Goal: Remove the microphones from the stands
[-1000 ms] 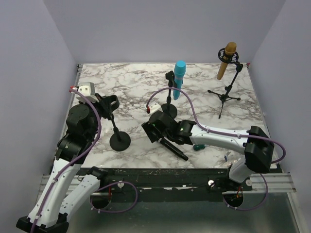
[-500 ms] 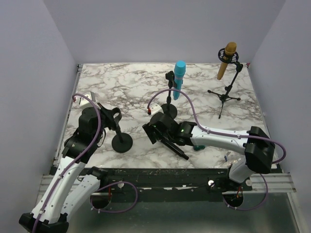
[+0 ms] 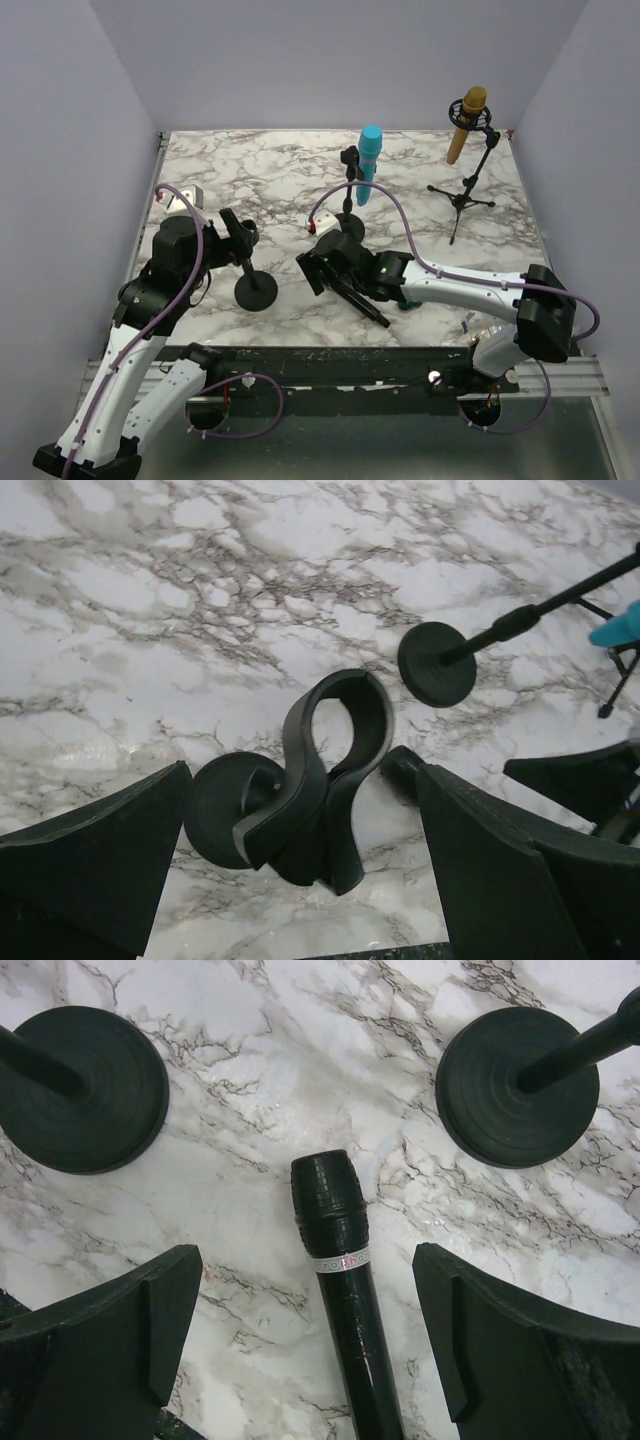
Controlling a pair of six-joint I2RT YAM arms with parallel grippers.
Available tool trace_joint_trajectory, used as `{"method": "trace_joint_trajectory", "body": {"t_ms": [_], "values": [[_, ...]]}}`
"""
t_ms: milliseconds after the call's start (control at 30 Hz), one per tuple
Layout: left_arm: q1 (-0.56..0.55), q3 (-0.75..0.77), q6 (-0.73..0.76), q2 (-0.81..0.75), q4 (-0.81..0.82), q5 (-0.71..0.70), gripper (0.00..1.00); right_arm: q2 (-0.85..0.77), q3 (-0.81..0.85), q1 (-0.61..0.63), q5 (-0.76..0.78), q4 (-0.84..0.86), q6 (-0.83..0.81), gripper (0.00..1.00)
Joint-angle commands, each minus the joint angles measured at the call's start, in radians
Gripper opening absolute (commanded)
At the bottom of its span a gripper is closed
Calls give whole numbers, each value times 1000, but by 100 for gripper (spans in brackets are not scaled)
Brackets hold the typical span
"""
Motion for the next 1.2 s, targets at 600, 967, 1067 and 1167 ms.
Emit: {"method": "trace_joint_trajectory", "body": {"t_ms": [600, 967, 1067, 1167], "values": [[-1, 144, 445, 284, -137, 235, 82, -72, -46, 1, 2, 26, 7, 97], [-2, 130, 414, 315, -76, 103, 37, -76, -41, 1, -15, 50, -18, 98], [-2, 165, 398, 331, -68, 25, 24, -66, -22, 1, -15, 43, -24, 98], [-1, 194, 398, 365, -38, -50, 17, -75, -24, 1, -28, 37, -27, 98]]}}
